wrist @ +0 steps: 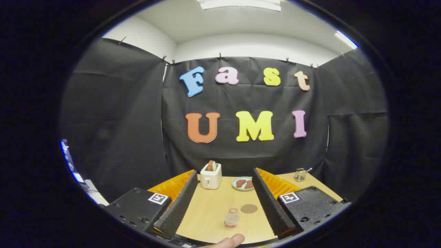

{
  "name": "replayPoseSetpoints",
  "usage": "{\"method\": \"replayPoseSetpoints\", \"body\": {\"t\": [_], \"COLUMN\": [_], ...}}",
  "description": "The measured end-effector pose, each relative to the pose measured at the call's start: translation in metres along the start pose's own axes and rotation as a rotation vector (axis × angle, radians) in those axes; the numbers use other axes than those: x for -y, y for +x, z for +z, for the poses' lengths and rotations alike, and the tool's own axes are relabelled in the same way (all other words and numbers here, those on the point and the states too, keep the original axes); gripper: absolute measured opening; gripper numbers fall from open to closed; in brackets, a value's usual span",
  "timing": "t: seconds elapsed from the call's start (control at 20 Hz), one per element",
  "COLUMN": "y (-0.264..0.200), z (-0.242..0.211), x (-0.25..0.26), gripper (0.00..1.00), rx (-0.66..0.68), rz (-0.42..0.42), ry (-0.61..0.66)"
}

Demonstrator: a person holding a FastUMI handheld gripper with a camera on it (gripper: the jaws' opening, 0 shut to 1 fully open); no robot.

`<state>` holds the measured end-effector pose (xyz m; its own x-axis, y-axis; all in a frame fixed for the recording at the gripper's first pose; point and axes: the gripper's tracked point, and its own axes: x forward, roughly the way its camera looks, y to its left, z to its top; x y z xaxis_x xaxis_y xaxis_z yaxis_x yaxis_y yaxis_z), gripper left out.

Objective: Take the bottle from table, then pour the juice into the cup, finally place the bottle on the coaster

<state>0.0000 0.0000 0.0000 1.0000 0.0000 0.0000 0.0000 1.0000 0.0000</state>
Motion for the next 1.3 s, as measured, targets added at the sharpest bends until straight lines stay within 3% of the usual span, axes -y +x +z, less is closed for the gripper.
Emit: {"method": "replayPoseSetpoints", "body": {"t": [0.7,1.3], "y": [0.012,0.046], "z": [-0.017,-0.083], "x": [-0.027,-0.031], "gripper": [1.00,1.00], "rx": [-0.011,-0.042], "rz": [0.018,0.023], "ry": [-0.066,-0.052]}}
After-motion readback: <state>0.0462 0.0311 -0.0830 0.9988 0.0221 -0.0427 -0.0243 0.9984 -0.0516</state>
